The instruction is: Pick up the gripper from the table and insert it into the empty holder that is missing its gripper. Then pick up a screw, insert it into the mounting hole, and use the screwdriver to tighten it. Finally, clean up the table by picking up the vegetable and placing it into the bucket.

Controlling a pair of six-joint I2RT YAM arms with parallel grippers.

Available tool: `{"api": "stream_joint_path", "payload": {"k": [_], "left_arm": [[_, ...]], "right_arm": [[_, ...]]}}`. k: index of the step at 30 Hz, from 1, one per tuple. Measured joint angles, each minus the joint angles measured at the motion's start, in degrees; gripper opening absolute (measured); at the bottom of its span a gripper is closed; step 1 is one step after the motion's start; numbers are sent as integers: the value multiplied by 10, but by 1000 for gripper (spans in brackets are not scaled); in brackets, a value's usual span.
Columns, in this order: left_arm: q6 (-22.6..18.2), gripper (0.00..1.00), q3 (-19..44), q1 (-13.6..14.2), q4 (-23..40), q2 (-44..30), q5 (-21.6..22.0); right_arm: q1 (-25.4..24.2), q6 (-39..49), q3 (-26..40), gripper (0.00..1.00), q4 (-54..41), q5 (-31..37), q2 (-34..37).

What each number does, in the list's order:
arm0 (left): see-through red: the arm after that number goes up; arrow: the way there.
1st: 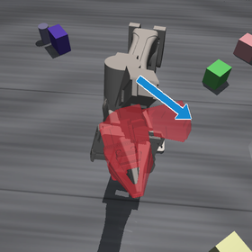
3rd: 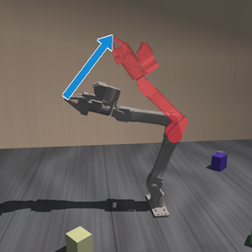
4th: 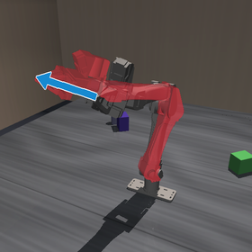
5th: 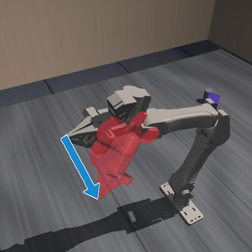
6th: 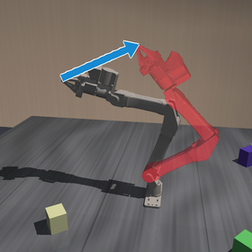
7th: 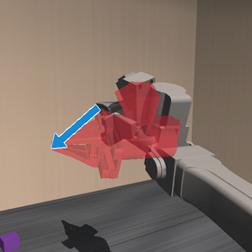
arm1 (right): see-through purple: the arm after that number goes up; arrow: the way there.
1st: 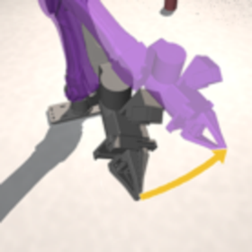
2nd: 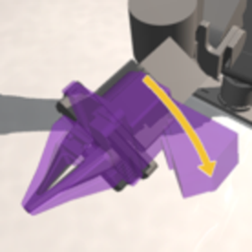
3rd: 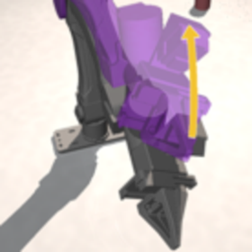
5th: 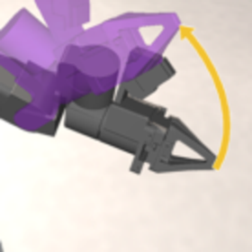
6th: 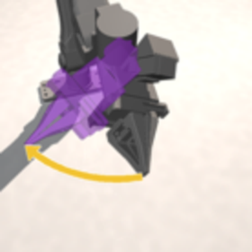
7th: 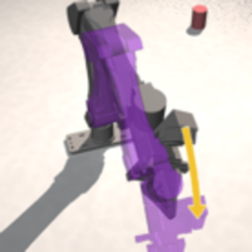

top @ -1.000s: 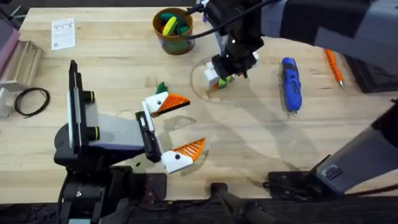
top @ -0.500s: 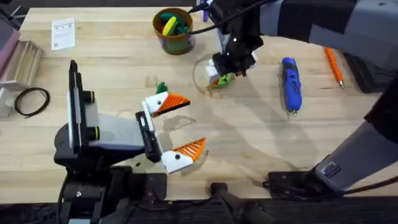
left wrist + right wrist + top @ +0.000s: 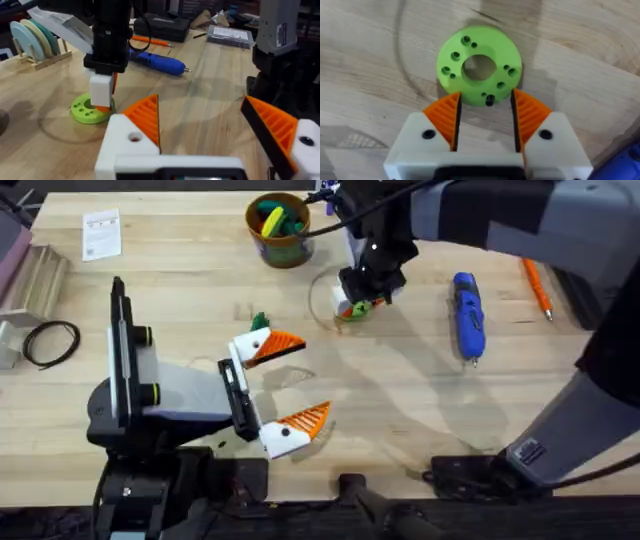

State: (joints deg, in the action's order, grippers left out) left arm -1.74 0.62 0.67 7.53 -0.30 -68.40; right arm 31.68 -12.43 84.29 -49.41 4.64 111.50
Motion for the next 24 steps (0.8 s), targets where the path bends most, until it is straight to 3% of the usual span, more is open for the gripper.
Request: {"api": "stream_joint_path", "payload": {"k": [4,24], "left_arm": [[0,985,0,0,0,0,0],[0,985,0,0,0,0,0]], "right_arm": [[0,0,0,517,1,0,0],[0,1,1,24,0,2,0]]}}
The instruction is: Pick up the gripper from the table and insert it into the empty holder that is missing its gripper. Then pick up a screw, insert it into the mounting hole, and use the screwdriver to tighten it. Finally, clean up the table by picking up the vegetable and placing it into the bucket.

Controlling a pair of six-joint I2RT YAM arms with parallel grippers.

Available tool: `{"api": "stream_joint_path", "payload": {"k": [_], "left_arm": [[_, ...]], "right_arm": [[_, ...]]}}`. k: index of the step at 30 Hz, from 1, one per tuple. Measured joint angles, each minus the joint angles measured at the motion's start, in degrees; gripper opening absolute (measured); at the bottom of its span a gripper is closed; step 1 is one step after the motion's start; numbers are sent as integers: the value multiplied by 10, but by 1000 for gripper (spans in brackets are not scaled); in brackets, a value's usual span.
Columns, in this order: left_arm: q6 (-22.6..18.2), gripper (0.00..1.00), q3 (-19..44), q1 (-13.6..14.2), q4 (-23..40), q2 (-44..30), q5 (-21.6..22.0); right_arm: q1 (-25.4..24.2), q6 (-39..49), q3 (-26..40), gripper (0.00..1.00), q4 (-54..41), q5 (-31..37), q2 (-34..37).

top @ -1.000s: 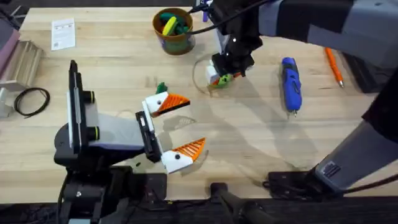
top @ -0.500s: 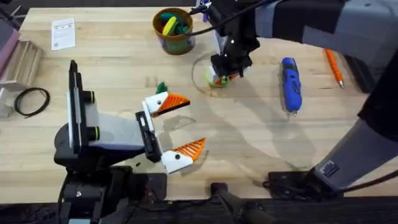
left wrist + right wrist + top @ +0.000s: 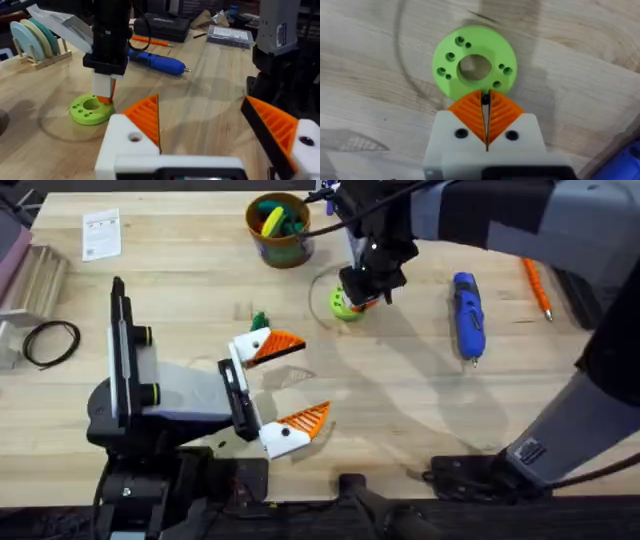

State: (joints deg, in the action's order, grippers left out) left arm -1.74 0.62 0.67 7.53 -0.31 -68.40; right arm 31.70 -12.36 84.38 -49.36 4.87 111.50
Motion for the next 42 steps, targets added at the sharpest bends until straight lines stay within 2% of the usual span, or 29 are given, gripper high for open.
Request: {"api": "stream_joint_path", "payload": {"k": [16,22,26,32,38,42], "left_arm": [[0,985,0,0,0,0,0],[0,985,0,0,0,0,0],[0,985,0,0,0,0,0],[0,985,0,0,0,0,0],[0,985,0,0,0,0,0],[0,985,0,0,0,0,0]], "right_arm": [[0,0,0,6,-4,0,-1],[0,0,11,6,-62,0,-40],[0,0,64,6,-112,0,-77],[15,0,188,6,-219,-1,-95],[58,9,267,6,-253,-2,-95],[96,38,288,6,-254,-30,-95]]}}
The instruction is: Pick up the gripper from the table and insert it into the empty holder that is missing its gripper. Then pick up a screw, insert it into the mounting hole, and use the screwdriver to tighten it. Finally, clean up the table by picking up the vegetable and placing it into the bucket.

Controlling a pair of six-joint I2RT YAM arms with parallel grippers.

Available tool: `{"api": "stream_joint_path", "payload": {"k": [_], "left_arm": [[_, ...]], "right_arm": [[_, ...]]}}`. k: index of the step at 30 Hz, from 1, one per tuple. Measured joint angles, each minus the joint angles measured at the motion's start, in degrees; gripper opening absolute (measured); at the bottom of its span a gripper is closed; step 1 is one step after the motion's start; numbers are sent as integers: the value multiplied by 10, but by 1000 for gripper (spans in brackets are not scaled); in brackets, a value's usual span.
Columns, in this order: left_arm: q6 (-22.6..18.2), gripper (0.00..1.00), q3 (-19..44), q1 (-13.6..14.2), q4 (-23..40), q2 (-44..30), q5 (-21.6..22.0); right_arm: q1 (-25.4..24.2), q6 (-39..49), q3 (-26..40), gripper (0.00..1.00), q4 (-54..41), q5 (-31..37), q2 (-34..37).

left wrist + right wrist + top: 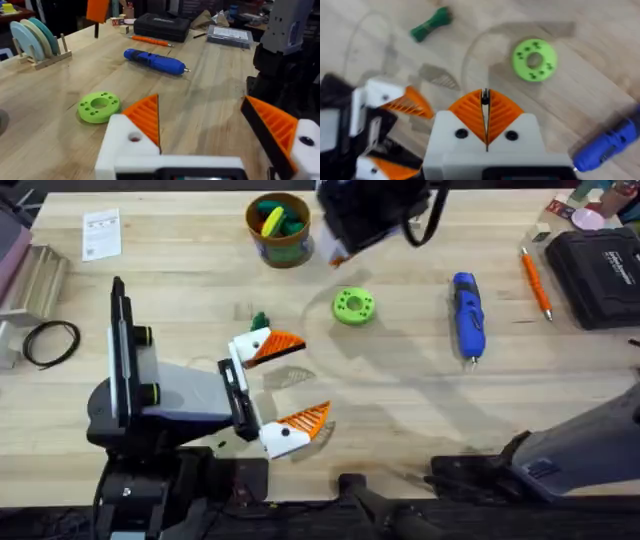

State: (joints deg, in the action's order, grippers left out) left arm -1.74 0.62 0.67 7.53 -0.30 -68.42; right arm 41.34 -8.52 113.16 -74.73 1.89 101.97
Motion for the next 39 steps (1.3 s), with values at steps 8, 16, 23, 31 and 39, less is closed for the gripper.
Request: {"api": "stream_joint_path", "payload": {"k": [8,16,23,31,39], "left_arm": [[0,985,0,0,0,0,0],[0,986,0,0,0,0,0],[0,986,0,0,0,0,0],[0,986,0,0,0,0,0],[0,985,0,0,0,0,0]], "right_arm": [[60,67,1,6,5,-87,0],[83,83,1,6,15,-105,0],[86,110,1,6,28,-126,0],[120,146,2,6,30,-130,0],[157,180,2,6,32,-134,0]]}}
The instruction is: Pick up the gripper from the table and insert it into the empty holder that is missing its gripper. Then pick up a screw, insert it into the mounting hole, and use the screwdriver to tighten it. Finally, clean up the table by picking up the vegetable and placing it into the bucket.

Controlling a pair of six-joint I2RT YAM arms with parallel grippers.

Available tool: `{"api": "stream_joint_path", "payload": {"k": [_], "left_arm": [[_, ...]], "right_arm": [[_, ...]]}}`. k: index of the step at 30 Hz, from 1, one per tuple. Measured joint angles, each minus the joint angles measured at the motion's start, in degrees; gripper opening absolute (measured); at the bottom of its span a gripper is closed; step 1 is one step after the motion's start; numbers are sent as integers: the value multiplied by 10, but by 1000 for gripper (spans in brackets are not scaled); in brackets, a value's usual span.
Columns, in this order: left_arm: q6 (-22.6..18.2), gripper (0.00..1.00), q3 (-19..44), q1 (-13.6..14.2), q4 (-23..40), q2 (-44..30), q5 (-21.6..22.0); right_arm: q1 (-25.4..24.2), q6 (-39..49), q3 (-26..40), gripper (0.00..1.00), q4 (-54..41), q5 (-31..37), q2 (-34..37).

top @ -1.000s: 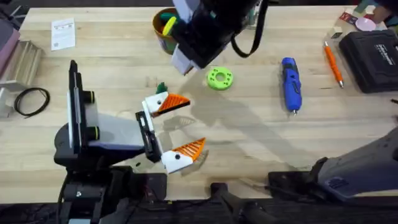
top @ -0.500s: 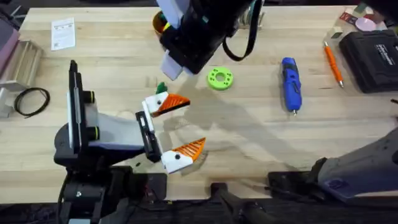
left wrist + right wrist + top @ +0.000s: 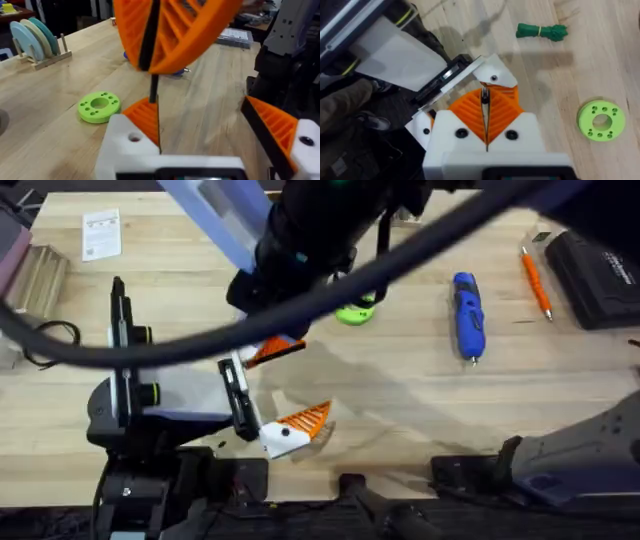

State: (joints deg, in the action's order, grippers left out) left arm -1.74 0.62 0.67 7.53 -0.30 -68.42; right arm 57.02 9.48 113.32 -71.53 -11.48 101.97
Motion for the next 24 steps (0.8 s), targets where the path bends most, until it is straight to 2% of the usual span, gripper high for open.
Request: {"api": "stream_joint_path", "payload": {"k": [24], "left_arm": [[0,985,0,0,0,0,0]], "right_arm": [[2,15,0,6,4,0,27]]}}
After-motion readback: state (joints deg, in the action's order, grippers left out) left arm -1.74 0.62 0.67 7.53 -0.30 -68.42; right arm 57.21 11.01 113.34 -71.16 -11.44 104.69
